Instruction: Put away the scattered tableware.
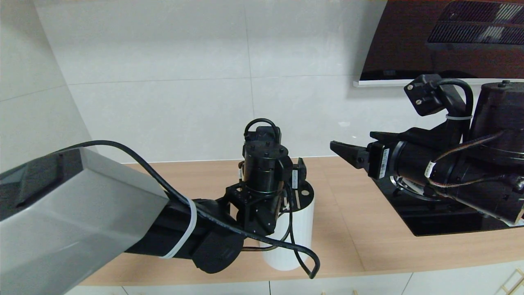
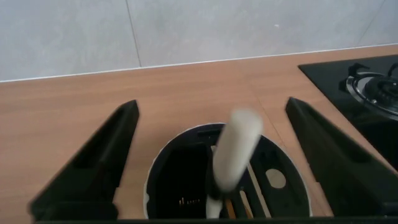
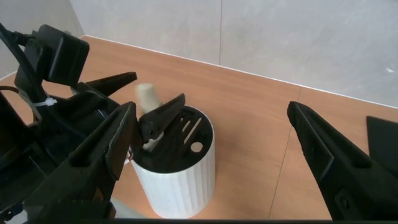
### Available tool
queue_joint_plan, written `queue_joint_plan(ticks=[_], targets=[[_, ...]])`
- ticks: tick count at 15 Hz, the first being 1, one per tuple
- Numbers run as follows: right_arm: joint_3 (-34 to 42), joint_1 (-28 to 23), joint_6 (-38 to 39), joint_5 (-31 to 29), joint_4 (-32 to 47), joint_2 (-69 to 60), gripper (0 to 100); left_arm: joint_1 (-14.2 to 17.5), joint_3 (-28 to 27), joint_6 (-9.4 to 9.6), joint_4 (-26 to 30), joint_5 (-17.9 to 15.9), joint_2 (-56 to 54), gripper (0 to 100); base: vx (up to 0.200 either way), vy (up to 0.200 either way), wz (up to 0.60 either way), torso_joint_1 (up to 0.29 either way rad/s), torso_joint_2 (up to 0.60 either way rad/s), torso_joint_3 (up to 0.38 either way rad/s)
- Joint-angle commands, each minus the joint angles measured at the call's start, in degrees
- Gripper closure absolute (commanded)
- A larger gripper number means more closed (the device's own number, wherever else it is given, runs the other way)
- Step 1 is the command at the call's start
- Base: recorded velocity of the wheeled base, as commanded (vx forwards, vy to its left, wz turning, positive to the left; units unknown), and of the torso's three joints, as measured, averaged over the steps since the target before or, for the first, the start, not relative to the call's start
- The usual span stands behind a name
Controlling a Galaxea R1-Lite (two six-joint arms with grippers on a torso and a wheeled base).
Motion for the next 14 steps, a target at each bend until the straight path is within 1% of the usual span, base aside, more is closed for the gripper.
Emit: queue_joint_plan(ticks=[1,3,5,6,7,8,9,10,11,12,14], targets=[[0.0,0.0,0.0,0.0,0.0,0.0,0,0.0,0.0,-0.06,0.0,0.0,-0.2,0,0.000,0.000,0.00,0.000,0.00,0.000],[0.0,0.0,0.0,0.0,0.0,0.0,0,-0.1,0.2,-0.06,-0.1,0.1,-0.7,0,0.000,0.000,0.00,0.000,0.00,0.000],[0.0,0.0,0.0,0.0,0.0,-0.2,0,-0.2,0.9,-0.50,-0.9,-0.3,-4.1,0,0.000,0.000,0.00,0.000,0.00,0.000],[0.2,0.0,0.0,-0.2,0.0,-1.1,0,-0.1,2.6,-1.20,-1.3,-1.9,-8.4,0,0.000,0.000,0.00,0.000,0.00,0.000],[0.7,0.0,0.0,-0.2,0.0,-2.3,0,-0.1,4.5,-1.55,-1.4,-4.4,-12.9,0,0.000,0.000,0.00,0.000,0.00,0.000],[1.1,-0.2,0.1,-0.2,0.0,-3.2,0,0.0,7.6,-1.55,-1.3,-8.6,-19.1,0,0.000,0.000,0.00,0.000,0.00,0.000],[1.1,-1.4,0.1,-0.3,-0.1,-3.7,0,0.2,9.9,-1.47,-1.1,-12.1,-23.8,0,0.000,0.000,0.00,0.000,0.00,0.000],[1.4,-2.8,0.3,-0.3,-0.1,-5.3,0,2.1,14.5,-1.20,-0.7,-19.3,-31.9,0,0.000,0.000,0.00,0.000,0.00,0.000],[2.1,-3.4,0.3,-0.6,0.0,-6.2,0,3.2,16.1,-1.11,-0.7,-21.0,-34.7,0,0.000,0.000,0.00,0.000,0.00,0.000],[6.0,-7.2,0.3,-1.3,-0.1,-10.2,0,7.4,19.9,-1.20,0.3,-21.8,-40.9,0,0.000,0.000,0.00,0.000,0.00,0.000],[11.8,-11.2,0.3,-0.7,-0.1,-17.5,0,12.5,27.1,-1.11,1.2,-21.9,-48.8,0,0.000,0.000,0.00,0.000,0.00,0.000]])
